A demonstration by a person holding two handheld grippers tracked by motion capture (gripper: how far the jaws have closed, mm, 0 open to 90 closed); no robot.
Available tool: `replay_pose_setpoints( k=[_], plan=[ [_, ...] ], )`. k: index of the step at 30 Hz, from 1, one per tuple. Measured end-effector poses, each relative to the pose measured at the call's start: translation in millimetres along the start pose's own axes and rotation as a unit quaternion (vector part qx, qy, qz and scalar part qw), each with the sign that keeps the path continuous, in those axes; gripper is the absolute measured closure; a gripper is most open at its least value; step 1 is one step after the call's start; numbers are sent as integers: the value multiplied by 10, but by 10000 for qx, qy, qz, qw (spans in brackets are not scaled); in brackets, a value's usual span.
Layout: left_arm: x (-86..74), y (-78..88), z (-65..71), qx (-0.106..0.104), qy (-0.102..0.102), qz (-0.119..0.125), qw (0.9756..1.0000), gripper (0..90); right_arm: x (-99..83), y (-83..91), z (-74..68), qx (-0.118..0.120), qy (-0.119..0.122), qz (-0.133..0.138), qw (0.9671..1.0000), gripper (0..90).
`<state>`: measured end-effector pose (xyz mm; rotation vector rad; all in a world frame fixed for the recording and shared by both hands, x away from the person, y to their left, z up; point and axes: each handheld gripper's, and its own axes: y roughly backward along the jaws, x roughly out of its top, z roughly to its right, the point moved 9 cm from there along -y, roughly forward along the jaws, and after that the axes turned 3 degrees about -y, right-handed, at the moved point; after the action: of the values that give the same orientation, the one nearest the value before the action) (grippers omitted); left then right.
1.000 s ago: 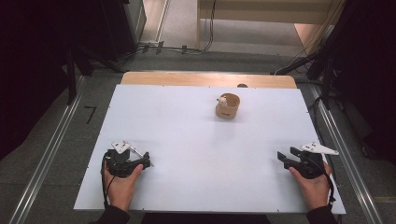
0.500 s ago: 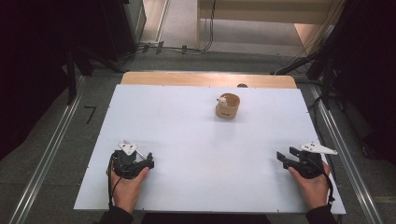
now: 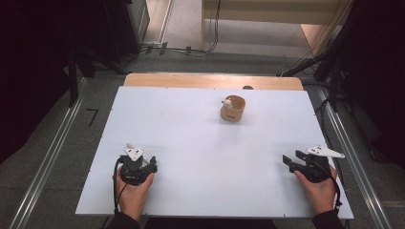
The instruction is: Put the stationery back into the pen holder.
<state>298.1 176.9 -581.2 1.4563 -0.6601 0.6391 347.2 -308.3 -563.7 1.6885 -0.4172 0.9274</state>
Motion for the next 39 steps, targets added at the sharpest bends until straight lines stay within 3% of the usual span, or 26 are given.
replay_pose_setpoints(
  k=[3, 6, 8, 12, 13, 14, 16, 22, 39],
  plan=[
    [-4, 5, 2, 38, 33, 6, 10000, 559, 1, 8, 1, -8, -10, 8, 10000, 381],
    [4, 11, -28, -167, 149, -22, 9997, 680, 0, 7, 1, 1, -1, 6, 10000, 382],
    [5, 9, -34, -208, 181, -11, 9996, 708, 0, 6, 0, 2, 3, 3, 10000, 382],
    [6, 10, -17, -319, 66, 7, 9995, 774, 2, 1, -2, 12, 4, -1, 10000, 382],
    [8, 6, 10, -373, -69, 22, 9993, 787, 1, -1, -1, 6, 12, -9, 10000, 382],
    [8, 6, 10, -373, -69, 22, 9993, 794, 1, -1, -1, 6, 12, -9, 10000, 382],
    [12, 0, 41, -411, -279, 27, 9988, 807, 3, 1, -4, 6, 40, -5, 10000, 382],
    [29, -11, 39, -641, -251, 44, 9976, 810, -1, 10, -1, 10, 47, -1, 10000, 382],
    [157, 120, 84, -895, -330, 422, 9945, 811, 0, 16, -9, 22, 107, 33, 9999, 389]
  ],
)
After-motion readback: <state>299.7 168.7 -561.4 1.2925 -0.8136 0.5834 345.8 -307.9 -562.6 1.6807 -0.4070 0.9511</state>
